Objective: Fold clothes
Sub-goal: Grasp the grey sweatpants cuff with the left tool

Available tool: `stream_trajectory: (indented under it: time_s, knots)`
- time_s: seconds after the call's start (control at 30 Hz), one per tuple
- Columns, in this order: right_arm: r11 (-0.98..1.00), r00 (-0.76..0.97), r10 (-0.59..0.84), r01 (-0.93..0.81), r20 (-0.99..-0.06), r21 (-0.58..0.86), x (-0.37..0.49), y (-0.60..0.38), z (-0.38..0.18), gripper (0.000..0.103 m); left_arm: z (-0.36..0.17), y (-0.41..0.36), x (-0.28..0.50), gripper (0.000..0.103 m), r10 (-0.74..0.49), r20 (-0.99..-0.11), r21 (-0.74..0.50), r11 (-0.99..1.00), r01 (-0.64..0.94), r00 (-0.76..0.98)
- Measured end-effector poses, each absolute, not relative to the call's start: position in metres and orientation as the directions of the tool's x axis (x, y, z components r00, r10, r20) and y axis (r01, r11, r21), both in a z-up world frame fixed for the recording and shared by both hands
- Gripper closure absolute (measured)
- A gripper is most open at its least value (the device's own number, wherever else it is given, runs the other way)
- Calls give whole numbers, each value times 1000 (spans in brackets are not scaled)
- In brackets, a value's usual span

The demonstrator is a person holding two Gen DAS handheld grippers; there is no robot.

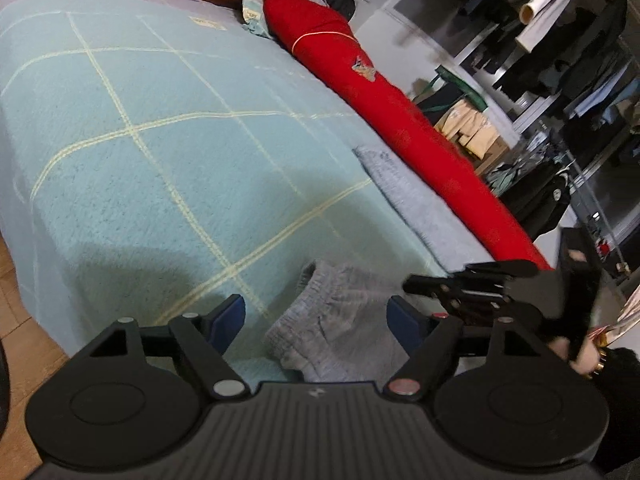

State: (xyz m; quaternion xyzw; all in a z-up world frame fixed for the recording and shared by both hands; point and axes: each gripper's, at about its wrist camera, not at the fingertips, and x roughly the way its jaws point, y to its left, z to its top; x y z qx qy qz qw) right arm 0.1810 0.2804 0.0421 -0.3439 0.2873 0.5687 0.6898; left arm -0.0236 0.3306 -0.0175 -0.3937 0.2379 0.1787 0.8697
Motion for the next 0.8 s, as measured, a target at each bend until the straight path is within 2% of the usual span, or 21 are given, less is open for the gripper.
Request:
stream_trajectory:
  time_s: [0.2,0.3,0.4,0.47,0.5,0.57,0.7,0.77,0.8]
  knots:
    - [188,146,627,-982,-766,-34,203,279,54,100,-27,329,-24,25,91,-587,-608,607,-513,804]
    - [211,146,657,-978,-739,-6,200,261,71,92,-37,329,-25,25,37,-576,-652,583,-485,817]
    - [219,128,670,-975,-731,30,195,239,82,91,-52,328,-17,28,7,-583,-671,558,-487,812]
    - [214,101,670,-975,-735,61,195,226,83,89,-55,324,-14,36,14,-582,-669,561,-488,813]
    - [212,93,667,-975,-739,69,195,220,83,82,-54,323,-14,39,17,-579,-666,568,-484,815]
    - [224,130,627,-974,-768,18,192,214,76,73,-54,321,-14,51,23,-576,-659,578,-481,817]
    - [265,196,527,-963,-827,-59,193,200,56,71,-58,321,-14,68,11,-568,-665,582,-467,823]
    - [272,205,502,-960,-840,-71,193,191,49,65,-62,320,-11,81,7,-576,-658,589,-468,818]
    - [273,212,490,-959,-846,-83,192,188,45,64,-64,320,-9,84,5,-582,-652,594,-471,813]
